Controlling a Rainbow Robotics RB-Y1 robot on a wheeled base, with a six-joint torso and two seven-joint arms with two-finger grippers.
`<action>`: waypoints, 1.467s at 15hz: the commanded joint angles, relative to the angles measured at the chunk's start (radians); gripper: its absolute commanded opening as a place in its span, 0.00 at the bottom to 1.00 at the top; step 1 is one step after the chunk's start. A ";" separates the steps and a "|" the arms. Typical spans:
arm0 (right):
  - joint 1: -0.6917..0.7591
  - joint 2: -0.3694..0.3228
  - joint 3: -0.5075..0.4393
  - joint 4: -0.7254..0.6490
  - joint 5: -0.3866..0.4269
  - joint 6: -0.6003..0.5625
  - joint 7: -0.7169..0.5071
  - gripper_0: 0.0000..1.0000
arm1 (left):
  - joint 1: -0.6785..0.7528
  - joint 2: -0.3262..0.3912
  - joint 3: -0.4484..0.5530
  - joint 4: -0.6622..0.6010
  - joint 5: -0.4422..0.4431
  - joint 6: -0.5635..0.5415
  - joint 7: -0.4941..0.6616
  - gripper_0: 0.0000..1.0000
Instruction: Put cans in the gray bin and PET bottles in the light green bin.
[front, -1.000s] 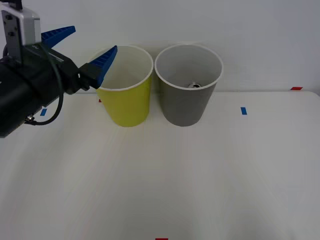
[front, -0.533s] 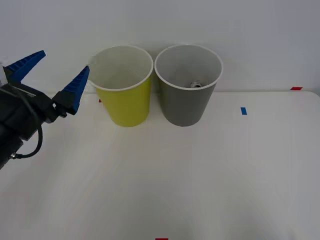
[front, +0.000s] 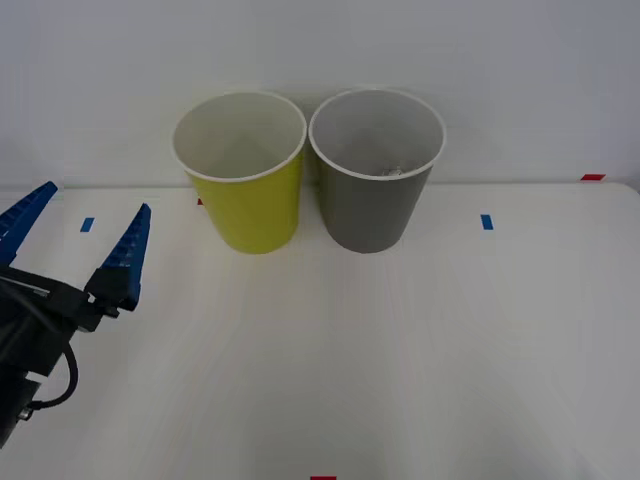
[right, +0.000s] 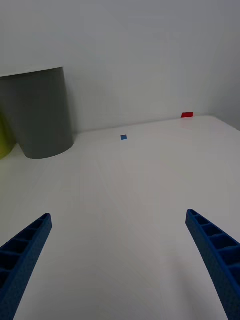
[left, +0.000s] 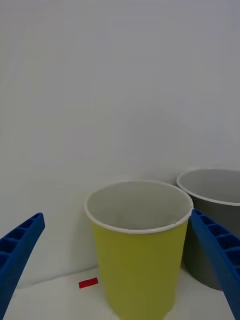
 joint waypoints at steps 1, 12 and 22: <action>0.000 0.000 0.000 0.000 0.000 0.000 0.000 0.93 | 0.111 0.001 -0.043 0.001 -0.013 -0.092 0.001 1.00; 0.000 0.000 0.000 0.000 0.000 0.000 0.000 0.93 | 0.260 0.009 -0.306 0.307 -0.270 -0.563 0.063 1.00; 0.000 0.000 0.000 0.000 0.000 0.000 0.000 0.93 | 0.501 -0.088 -0.267 0.340 -0.340 -0.582 0.088 1.00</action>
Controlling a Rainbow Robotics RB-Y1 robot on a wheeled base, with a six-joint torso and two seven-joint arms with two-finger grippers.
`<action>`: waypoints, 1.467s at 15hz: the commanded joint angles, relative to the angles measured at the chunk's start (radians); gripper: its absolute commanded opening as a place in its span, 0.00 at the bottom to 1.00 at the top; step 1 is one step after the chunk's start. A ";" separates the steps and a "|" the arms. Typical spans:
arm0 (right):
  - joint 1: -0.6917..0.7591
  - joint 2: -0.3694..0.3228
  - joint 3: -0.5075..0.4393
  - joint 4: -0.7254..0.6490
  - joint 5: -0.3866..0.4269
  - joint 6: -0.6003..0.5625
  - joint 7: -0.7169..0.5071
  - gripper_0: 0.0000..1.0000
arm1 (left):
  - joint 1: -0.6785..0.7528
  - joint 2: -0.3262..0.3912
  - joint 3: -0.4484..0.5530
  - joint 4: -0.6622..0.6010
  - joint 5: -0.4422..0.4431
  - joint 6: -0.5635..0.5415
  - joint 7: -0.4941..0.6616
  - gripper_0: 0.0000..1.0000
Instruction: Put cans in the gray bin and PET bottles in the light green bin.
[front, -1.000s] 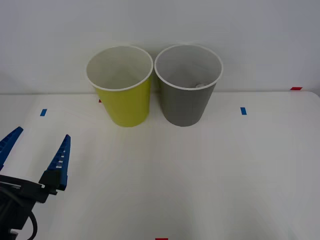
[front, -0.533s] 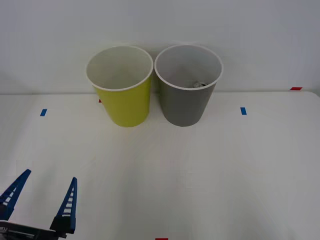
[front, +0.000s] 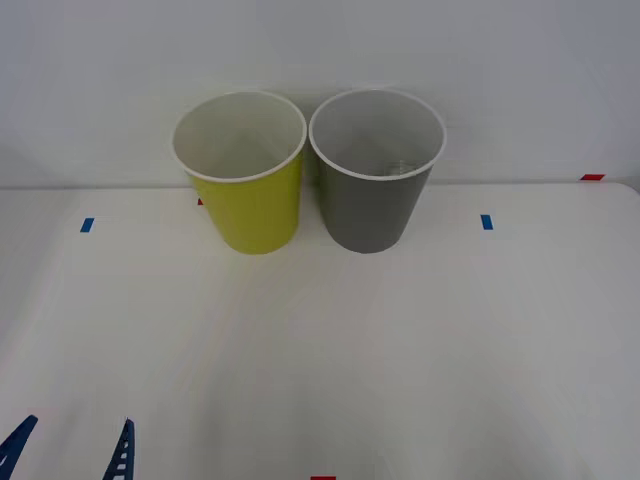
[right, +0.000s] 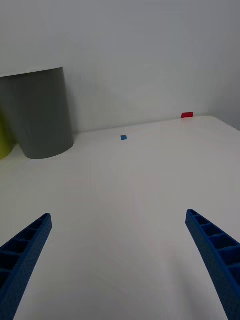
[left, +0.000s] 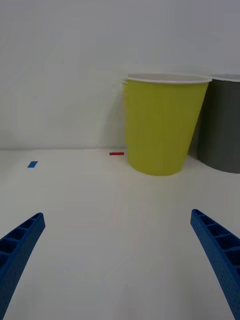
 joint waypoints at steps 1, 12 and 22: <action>0.000 0.000 0.000 0.000 0.000 0.000 0.000 0.93 | 0.070 -0.016 0.019 0.000 -0.026 -0.019 0.001 1.00; 0.000 0.000 0.000 0.000 0.000 0.000 0.000 0.93 | 0.151 -0.018 0.028 0.045 -0.042 -0.066 0.001 1.00; 0.000 0.000 0.000 0.000 0.000 0.000 0.000 0.93 | 0.151 -0.018 0.028 0.045 -0.042 -0.066 0.001 1.00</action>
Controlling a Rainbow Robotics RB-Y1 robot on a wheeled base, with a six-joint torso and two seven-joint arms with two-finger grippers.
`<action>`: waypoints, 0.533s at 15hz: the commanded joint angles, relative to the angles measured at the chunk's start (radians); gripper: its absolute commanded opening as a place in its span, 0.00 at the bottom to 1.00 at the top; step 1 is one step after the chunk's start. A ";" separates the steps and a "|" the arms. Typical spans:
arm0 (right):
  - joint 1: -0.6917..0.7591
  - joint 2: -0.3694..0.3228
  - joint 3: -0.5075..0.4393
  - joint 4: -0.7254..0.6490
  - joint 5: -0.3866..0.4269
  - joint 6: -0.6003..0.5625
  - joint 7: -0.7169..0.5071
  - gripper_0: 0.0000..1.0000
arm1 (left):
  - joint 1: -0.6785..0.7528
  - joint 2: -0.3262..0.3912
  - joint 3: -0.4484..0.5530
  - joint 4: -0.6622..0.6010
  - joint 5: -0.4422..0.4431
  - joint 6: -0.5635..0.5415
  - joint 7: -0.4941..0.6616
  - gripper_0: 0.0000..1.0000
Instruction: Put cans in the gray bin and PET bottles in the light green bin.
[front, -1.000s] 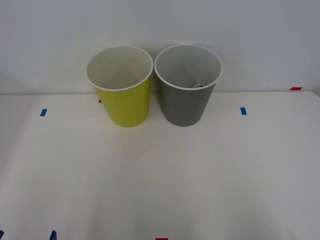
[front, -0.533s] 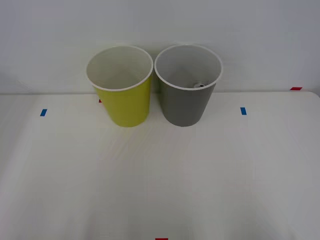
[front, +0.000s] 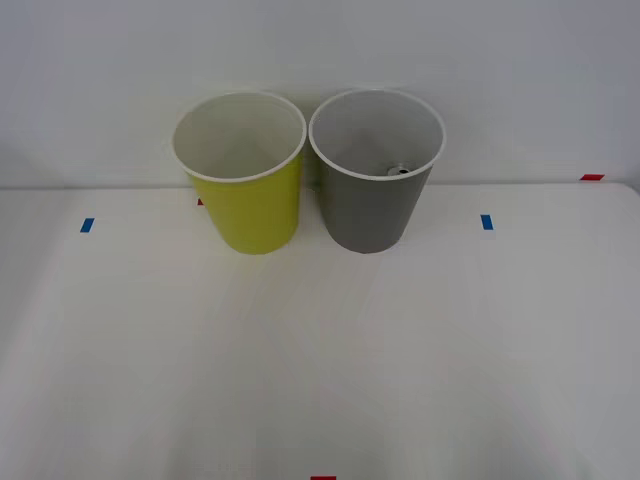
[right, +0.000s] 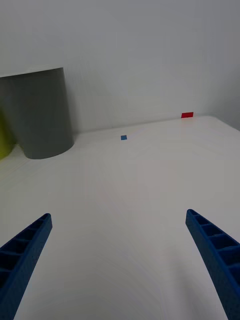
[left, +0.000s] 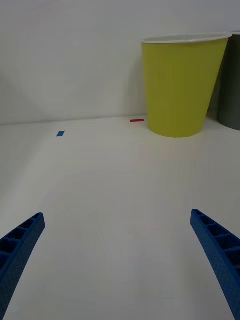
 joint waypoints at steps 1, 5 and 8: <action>0.000 0.000 0.000 0.000 0.000 0.000 0.000 0.93 | 0.000 0.000 0.000 0.000 0.000 0.000 0.000 1.00; 0.000 0.000 0.000 0.000 0.000 0.000 0.000 0.93 | 0.000 0.000 0.000 0.000 0.000 0.000 0.000 1.00; 0.000 0.000 0.000 0.000 0.000 0.000 0.000 0.93 | 0.000 0.000 0.000 0.000 0.000 0.000 0.000 1.00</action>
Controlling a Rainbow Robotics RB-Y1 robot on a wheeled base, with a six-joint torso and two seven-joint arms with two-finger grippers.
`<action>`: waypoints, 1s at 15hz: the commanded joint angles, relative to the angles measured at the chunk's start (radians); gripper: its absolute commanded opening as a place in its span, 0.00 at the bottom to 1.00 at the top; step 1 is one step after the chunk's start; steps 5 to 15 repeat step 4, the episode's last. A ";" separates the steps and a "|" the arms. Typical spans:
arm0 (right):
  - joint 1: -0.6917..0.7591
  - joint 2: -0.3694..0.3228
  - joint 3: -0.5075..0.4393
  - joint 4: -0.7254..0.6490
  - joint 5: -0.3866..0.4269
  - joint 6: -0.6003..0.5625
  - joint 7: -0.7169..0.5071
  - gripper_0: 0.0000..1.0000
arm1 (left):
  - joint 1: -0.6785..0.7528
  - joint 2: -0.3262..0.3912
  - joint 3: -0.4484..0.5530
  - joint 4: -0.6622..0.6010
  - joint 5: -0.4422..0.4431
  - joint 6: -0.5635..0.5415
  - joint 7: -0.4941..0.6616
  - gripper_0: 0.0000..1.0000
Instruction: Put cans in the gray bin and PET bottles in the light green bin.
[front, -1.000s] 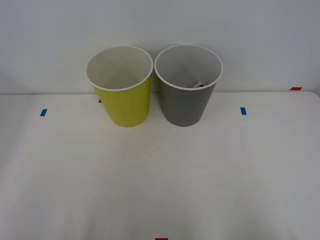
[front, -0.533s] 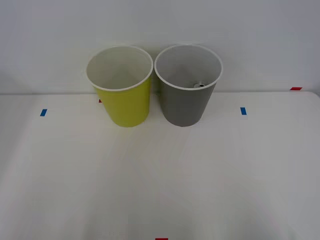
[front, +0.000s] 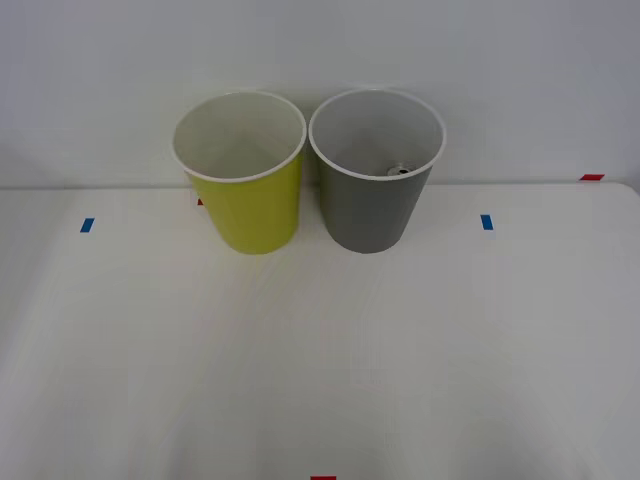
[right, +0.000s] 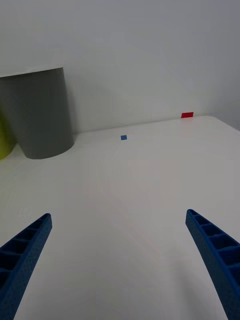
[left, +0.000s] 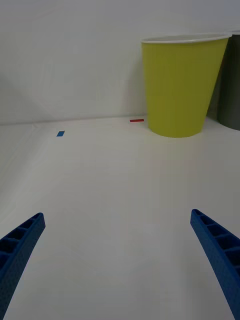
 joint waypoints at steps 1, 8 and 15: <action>0.000 0.000 0.000 0.000 0.000 0.000 0.000 0.93 | 0.000 0.000 0.000 0.000 0.000 0.000 0.000 1.00; 0.000 0.000 0.000 0.000 0.000 0.000 0.000 0.93 | 0.000 0.000 0.000 0.000 0.000 0.000 0.000 1.00; 0.000 0.000 0.000 0.000 0.000 0.000 0.000 0.93 | 0.000 0.000 0.000 0.000 0.000 0.000 0.000 1.00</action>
